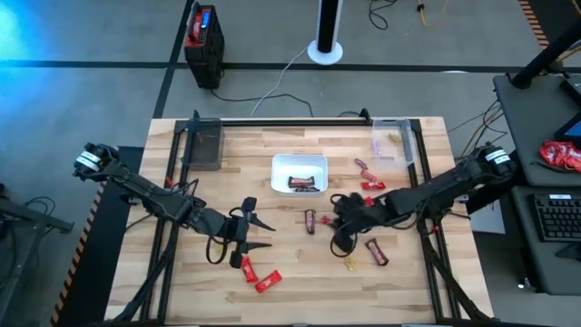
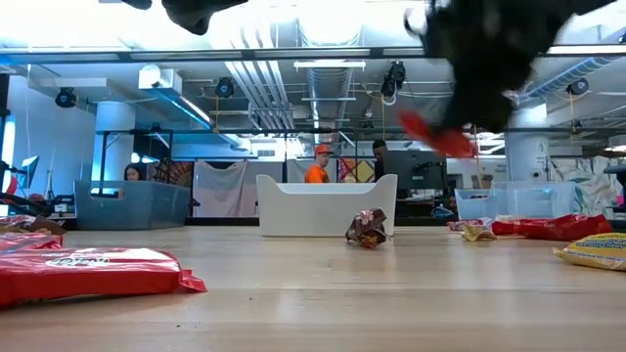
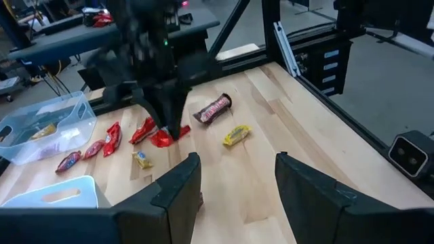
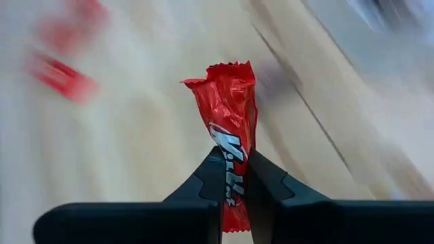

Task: Sort candy by brand, put in halloween buckets
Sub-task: Put the red chocolate bar into the black bin

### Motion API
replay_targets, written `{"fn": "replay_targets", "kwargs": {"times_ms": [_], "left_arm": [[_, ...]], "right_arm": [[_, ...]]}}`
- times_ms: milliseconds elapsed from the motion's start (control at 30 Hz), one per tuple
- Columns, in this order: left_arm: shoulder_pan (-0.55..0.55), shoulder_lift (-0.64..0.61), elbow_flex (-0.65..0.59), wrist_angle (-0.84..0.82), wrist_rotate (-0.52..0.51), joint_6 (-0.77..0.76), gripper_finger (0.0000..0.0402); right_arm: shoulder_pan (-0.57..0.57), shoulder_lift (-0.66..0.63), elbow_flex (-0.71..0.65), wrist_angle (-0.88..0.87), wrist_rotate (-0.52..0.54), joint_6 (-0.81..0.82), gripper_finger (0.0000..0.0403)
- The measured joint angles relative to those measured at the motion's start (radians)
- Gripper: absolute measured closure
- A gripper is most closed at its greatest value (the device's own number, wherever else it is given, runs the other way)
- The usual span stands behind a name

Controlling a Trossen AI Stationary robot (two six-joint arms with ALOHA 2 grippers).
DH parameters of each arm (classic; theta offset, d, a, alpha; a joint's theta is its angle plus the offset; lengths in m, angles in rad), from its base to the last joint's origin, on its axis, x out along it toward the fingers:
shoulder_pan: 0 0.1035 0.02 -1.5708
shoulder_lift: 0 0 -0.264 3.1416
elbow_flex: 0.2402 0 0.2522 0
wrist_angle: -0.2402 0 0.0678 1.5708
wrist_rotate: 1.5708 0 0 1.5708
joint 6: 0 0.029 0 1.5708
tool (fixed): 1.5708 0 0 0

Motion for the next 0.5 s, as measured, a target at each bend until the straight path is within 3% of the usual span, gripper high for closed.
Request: {"fn": "replay_targets", "kwargs": {"times_ms": [200,400,500], "left_arm": [[0.002,0.070,0.000,0.129,-0.020,0.057,0.0228],[0.014,0.124,0.000,0.233,-0.207,0.069,0.0228],[0.032,0.144,0.000,0.265,-0.219,0.071,0.0228]], "right_arm": [[0.000,0.035,0.001,0.441,-0.004,-0.320,0.0374],[0.000,0.103,0.000,0.630,0.048,-0.521,0.0374],[0.000,0.141,0.000,0.722,0.059,-0.596,0.0374]]}}
